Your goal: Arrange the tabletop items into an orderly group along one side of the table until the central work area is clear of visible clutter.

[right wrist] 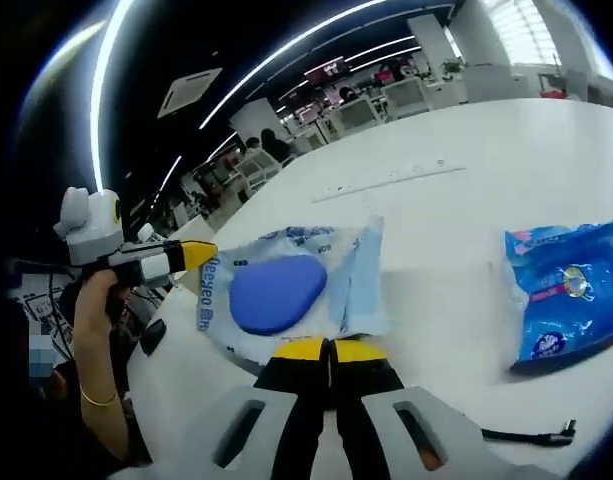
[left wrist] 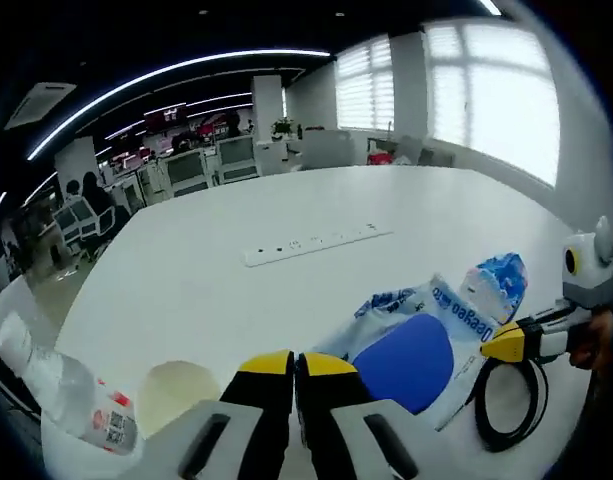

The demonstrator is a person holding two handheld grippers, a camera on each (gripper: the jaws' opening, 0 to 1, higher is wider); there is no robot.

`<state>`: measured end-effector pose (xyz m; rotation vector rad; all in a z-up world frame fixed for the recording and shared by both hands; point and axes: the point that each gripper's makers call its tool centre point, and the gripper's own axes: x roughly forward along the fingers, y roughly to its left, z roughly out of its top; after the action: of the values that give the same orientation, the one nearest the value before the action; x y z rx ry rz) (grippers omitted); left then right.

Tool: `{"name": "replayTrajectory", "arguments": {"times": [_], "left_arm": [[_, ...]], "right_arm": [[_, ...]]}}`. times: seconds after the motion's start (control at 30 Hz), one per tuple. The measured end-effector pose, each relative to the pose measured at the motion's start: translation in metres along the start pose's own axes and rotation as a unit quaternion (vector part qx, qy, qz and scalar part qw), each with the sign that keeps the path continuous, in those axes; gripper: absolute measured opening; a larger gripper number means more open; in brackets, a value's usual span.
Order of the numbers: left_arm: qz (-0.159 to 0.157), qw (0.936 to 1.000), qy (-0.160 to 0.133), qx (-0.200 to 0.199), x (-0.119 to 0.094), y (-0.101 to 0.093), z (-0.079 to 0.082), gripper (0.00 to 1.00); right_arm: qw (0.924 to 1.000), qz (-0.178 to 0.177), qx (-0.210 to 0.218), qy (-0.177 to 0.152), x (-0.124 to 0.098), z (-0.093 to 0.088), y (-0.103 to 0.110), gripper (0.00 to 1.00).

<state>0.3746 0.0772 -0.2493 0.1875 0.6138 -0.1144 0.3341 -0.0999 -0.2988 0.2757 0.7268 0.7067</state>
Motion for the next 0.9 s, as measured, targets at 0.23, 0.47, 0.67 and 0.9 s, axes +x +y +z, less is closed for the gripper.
{"name": "replayTrajectory", "arguments": {"times": [0.23, 0.47, 0.67, 0.9], "left_arm": [[0.02, 0.9993, 0.01, 0.028, 0.015, 0.006, 0.001, 0.0], [0.031, 0.9981, 0.028, 0.045, 0.029, 0.007, -0.009, 0.0], [0.061, 0.9938, 0.046, 0.081, 0.036, 0.009, -0.018, 0.0], [0.075, 0.991, 0.048, 0.1, 0.041, 0.01, -0.022, 0.02]], "right_arm": [[1.0, 0.002, 0.007, -0.002, 0.007, 0.0, 0.002, 0.0], [0.9998, 0.008, 0.015, 0.004, 0.011, -0.001, 0.003, 0.0], [0.9999, 0.011, 0.009, 0.004, 0.015, -0.008, 0.004, 0.0], [0.9998, 0.017, 0.011, 0.005, 0.014, -0.009, 0.003, 0.0]]}}
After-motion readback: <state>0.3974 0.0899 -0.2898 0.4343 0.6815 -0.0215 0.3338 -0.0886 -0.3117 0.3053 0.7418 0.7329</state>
